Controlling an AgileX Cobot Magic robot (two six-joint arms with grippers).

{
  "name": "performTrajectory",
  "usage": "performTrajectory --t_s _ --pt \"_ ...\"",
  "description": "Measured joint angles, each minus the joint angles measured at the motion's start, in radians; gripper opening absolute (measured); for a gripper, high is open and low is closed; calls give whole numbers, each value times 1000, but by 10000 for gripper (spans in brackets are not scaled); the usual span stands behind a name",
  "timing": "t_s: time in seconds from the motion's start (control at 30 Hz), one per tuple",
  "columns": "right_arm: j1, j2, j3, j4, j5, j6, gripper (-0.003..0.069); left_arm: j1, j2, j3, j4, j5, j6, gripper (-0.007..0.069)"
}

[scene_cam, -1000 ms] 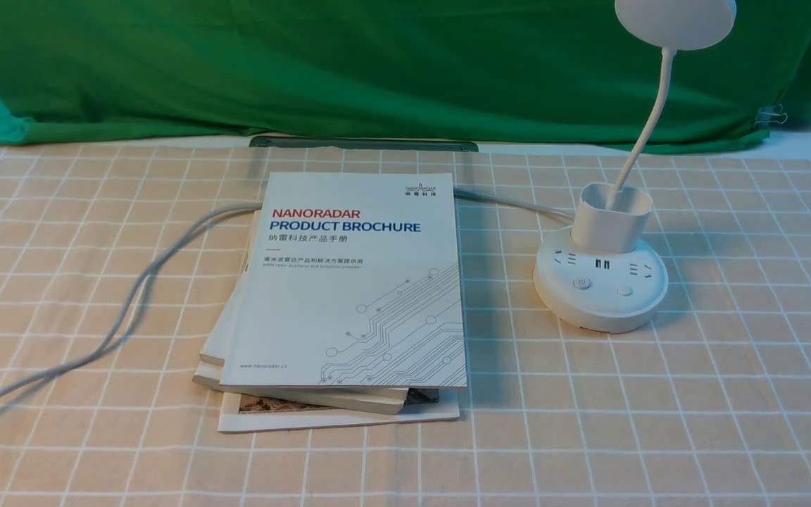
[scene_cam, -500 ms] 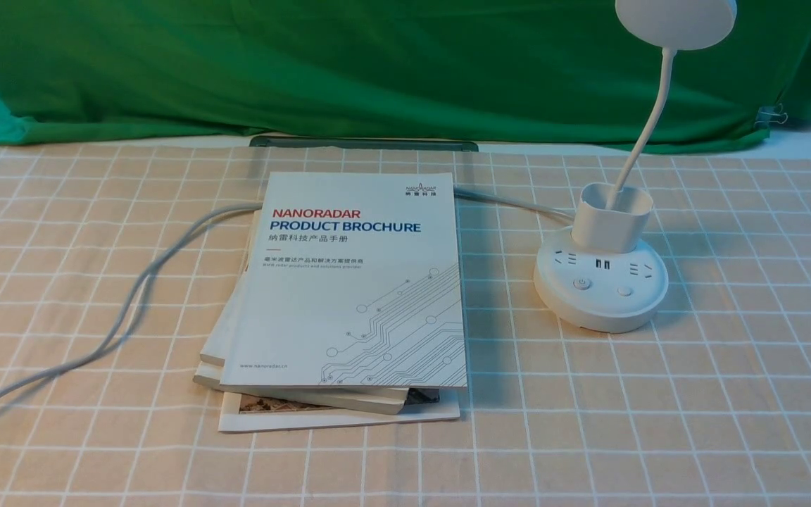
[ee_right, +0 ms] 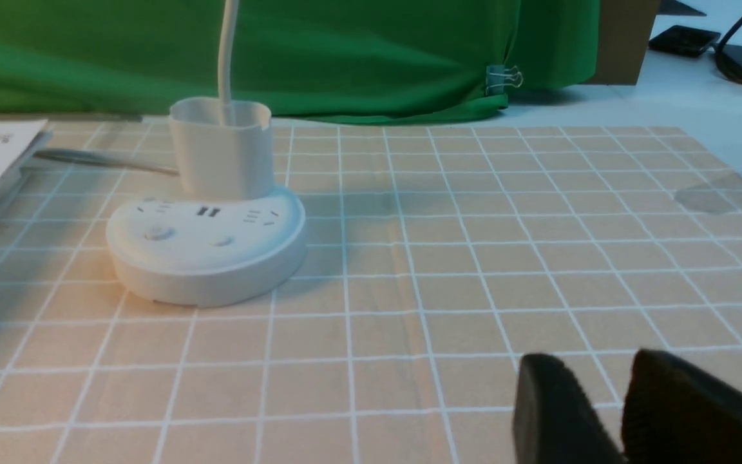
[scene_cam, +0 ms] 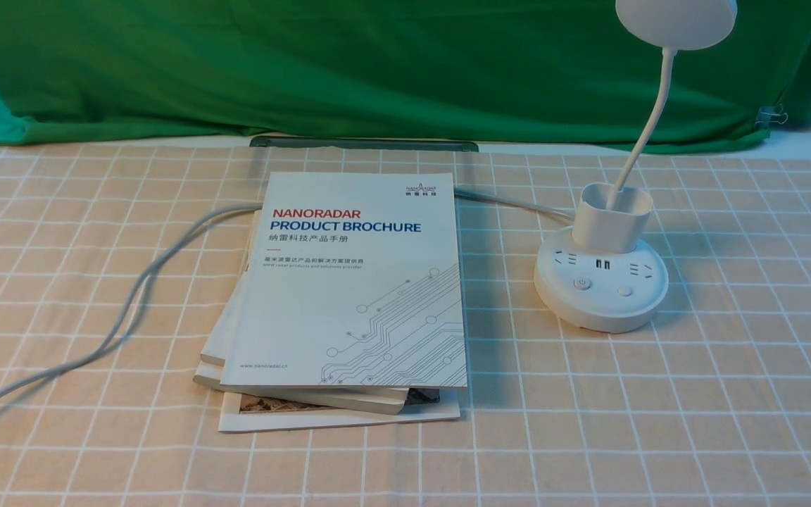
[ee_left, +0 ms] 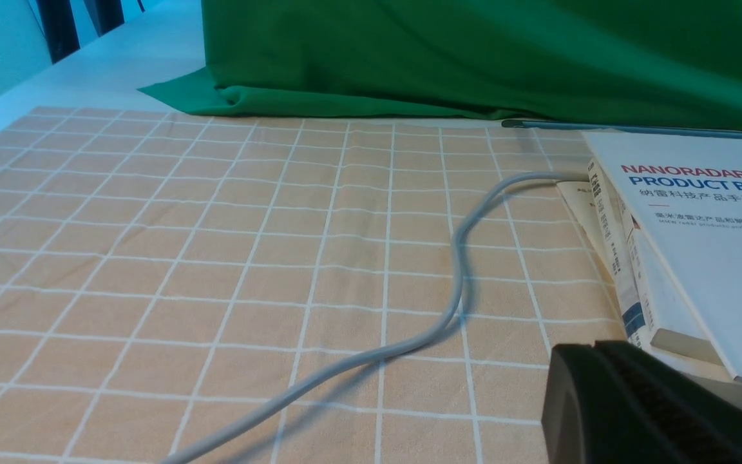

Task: Turn on the table lamp on the light coffee tablecloth with your hand.
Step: 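Press the button on the base of the white desk lamp with the right gripper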

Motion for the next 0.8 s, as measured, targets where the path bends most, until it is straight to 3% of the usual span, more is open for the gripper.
performTrajectory --t_s 0.07,0.1,0.13,0.17,0.2,0.23,0.33,0.47,0.7,0.8 --pt "0 0 0 11 0 104 239 0 0 0 0 1 0 21" --pt "0 0 0 40 0 245 239 0 0 0 0 1 0 21" --pt "0 0 0 55 0 296 239 0 0 0 0 1 0 21" --pt "0 0 0 121 0 492 239 0 0 0 0 1 0 21" --pt "0 0 0 140 0 520 239 0 0 0 0 1 0 21" --pt "0 0 0 191 2 775 239 0 0 0 0 1 0 21" --pt "0 0 0 219 4 931 239 0 0 0 0 1 0 21" --pt "0 0 0 227 0 908 239 0 0 0 0 1 0 21" --pt "5 0 0 237 -105 743 237 0 0 0 1 2 0 21" --pt "46 16 -87 239 -112 510 162 0 0 0 2 2 0 21"
